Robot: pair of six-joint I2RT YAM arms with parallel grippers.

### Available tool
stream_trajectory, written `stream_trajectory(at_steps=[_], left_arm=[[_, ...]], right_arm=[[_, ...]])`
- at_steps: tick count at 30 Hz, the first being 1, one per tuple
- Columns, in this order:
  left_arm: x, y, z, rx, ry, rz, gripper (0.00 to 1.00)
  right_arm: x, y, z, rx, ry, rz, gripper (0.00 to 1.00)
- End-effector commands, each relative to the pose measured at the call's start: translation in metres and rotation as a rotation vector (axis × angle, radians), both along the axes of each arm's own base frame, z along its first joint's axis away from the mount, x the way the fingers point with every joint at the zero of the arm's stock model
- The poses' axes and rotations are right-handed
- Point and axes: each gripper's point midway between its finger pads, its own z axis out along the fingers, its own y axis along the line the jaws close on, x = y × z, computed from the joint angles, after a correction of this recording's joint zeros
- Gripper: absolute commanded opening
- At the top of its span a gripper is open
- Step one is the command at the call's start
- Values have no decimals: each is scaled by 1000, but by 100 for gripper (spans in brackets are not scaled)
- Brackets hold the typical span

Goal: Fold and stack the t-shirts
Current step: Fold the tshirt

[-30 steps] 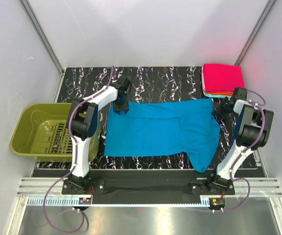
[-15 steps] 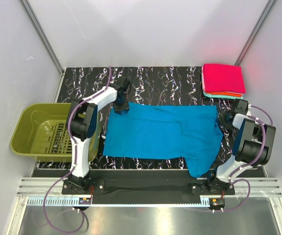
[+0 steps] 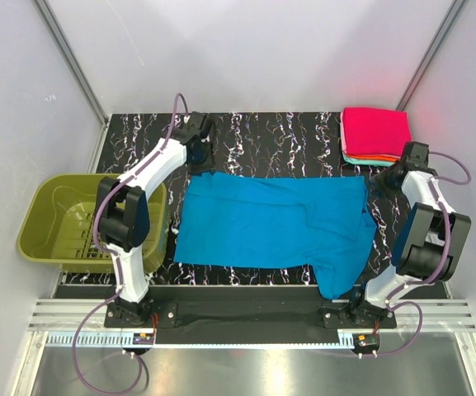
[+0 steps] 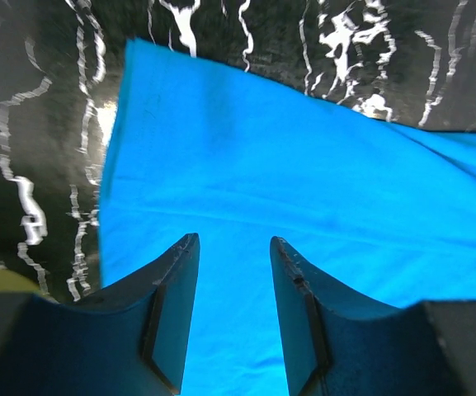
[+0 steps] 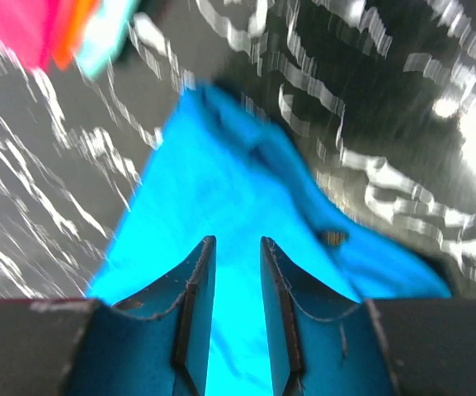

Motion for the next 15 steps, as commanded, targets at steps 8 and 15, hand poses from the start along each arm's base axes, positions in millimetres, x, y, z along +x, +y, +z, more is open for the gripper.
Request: stream_trajectory(at_steps=[8,15], left_arm=[[1,-4,2,13,4,-95,35],[25,-11,-30,35,44,-92,33]], right_arm=[[-22,115,2,13,89,323,31],[16,109,-7,-67,26,373,33]])
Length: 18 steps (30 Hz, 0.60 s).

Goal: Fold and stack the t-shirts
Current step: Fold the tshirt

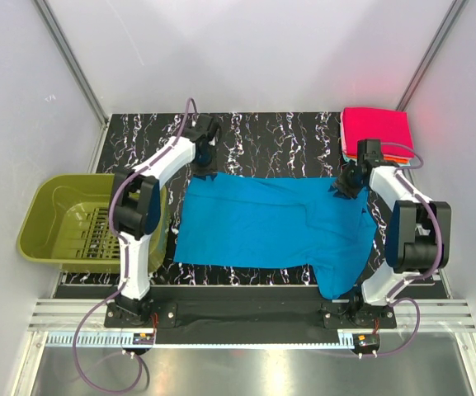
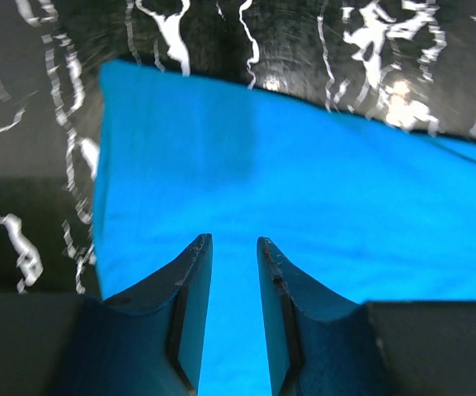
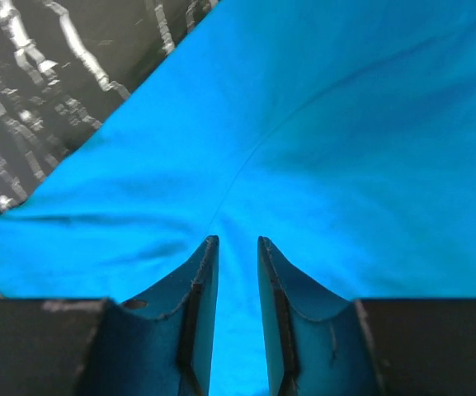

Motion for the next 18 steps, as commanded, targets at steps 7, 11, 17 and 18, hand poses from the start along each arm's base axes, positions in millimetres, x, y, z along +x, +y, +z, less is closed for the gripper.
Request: stream_trajectory(at_steps=[7,11,17,18], left_arm=[[37,8,-33,12,13,62,34],[42,15,-46,9,35,102,34],[42,18,-56,28,45,100,35],[43,18,-59,30,46,99,35]], right_arm=[[39,-98,16,-1,-151,-80,37],[50,-117,24,-8,-209,-50,37],[70,-120,11,-5,-218,49,38],[75,-122,11,-13,-224,63,38]])
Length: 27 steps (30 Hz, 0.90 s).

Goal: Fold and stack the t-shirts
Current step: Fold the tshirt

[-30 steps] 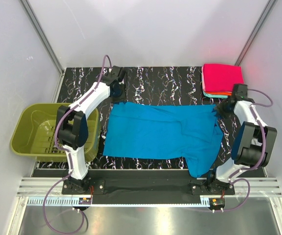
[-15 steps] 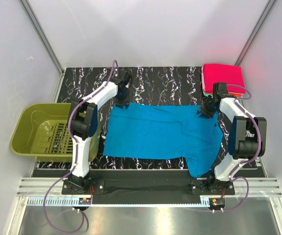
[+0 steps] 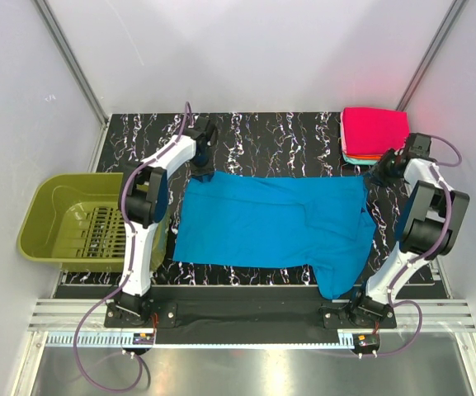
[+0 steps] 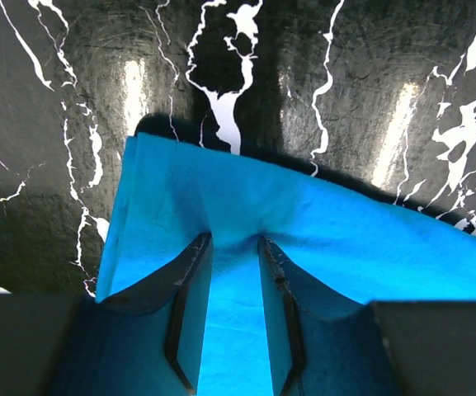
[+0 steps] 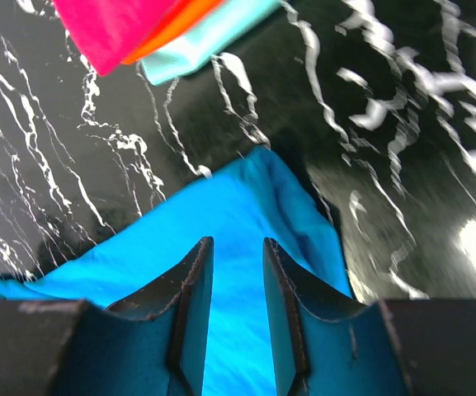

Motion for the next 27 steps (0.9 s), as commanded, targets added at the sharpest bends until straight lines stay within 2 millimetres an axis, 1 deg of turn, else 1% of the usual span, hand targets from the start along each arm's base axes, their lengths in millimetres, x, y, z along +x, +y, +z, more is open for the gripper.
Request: stream_trajectory(at_steps=[1,3,4,5,7,9,11,12,13,16,17,18,20,21,22,23,24,25,26,27], left_arm=[[14,0,-4,15,-32,3,35],[16,1,-6,17,-29,1,35],[18,0,-5,15,-35,1,35],[18,0,-6,15,-33,1,35],[19,0,-6,13,-36,4,35],[18,1,-8,19,-32,7,35],[17,2,-9,19,-29,16,35],[16,2,-10,20,-25,20,35],[14,3,-12,21,-18,30,35],[8,7,-16,36,-4,51,36],[8,9,-17,41,-5,57,36],[8,12,-18,55,-7,66,36],[8,18,-20,63,-3,89,36],[9,19,-21,64,-2,97,36],[11,19,-20,59,-6,104,36],[13,20,-21,55,-6,110,36],[15,19,-22,46,-5,111,36],[24,15,-16,29,-28,109,36],[27,11,-14,16,-34,101,36],[36,5,-5,-8,-61,93,36]], right_arm=[[24,4,1,-9,-58,115,38],[28,6,-2,3,-58,142,38],[28,6,-11,10,-41,144,38],[29,5,-14,9,-36,145,38],[27,2,-24,-9,-8,146,36],[26,-7,-31,-46,13,131,34],[27,-11,-38,-57,31,117,27],[26,-12,-48,-42,52,100,22],[26,-16,-51,-49,67,72,10],[24,-23,-62,-43,92,-4,0],[19,-33,-69,-71,108,-53,0],[18,-41,-68,-61,101,-105,0],[20,-48,-67,-41,62,-142,0],[22,-50,-63,-23,41,-163,0],[25,-51,-61,-3,21,-164,1],[31,-51,-56,0,-13,-160,5],[35,-50,-55,18,-25,-160,6],[45,-46,-48,45,-57,-135,7],[50,-45,-46,63,-70,-124,7],[54,-42,-50,82,-69,-113,7]])
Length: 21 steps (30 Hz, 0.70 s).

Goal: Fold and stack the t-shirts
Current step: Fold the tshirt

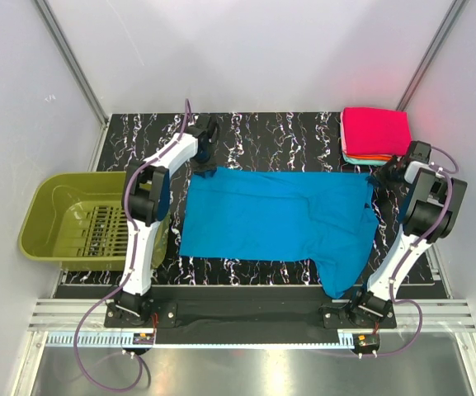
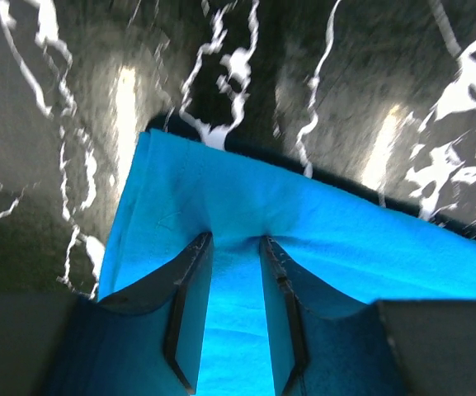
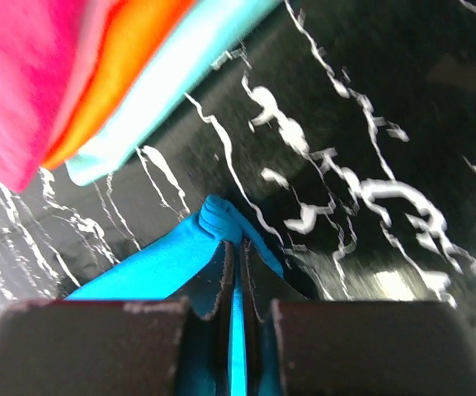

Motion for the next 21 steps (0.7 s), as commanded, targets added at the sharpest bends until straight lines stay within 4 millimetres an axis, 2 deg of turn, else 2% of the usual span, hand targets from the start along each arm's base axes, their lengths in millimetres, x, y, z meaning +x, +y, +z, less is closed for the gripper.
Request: stream_trajectory(at_steps=[1,5,7,8,10,11,12,13,14,15,16,17,18,19,20,21], left_arm=[[25,3,1,-15,-46,24,36],[39,-7,32,-71,-114,0,39],[39,-11,46,-97,-133,-15,40],[38,-13,63,-110,-159,-21,40],[32,-13,76,-124,-168,-32,41],[29,-14,98,-138,-205,-43,41],[21,-13,102,-135,-200,-55,41],[16,-12,110,-136,-205,-60,41],[9,-14,132,-145,-241,-69,42],[0,-13,134,-128,-235,-73,42],[-6,-13,141,-120,-246,-78,42],[-16,-19,161,-124,-282,-96,43],[-26,-17,161,-102,-275,-95,43],[-33,-17,166,-92,-280,-93,43],[-49,-15,174,-78,-287,-67,42],[-57,-13,177,-75,-288,-47,41]], right_arm=[[29,-11,12,16,-99,-11,7],[40,-17,21,3,-119,-6,9],[40,-15,27,13,-115,-6,17],[36,-13,29,25,-99,-9,21],[33,-12,44,24,-101,-16,28],[26,-10,48,35,-77,-25,30],[23,-9,61,29,-79,-34,32],[11,-10,63,27,-16,-63,35],[4,-11,65,29,18,-98,38],[-3,-13,78,16,30,-129,39],[-12,-16,79,-3,66,-162,41],[-25,-12,80,12,114,-183,44],[-31,-10,91,9,112,-195,47],[-41,-6,88,20,136,-203,50],[-48,-2,101,25,123,-221,55],[-56,-2,100,16,137,-246,60]])
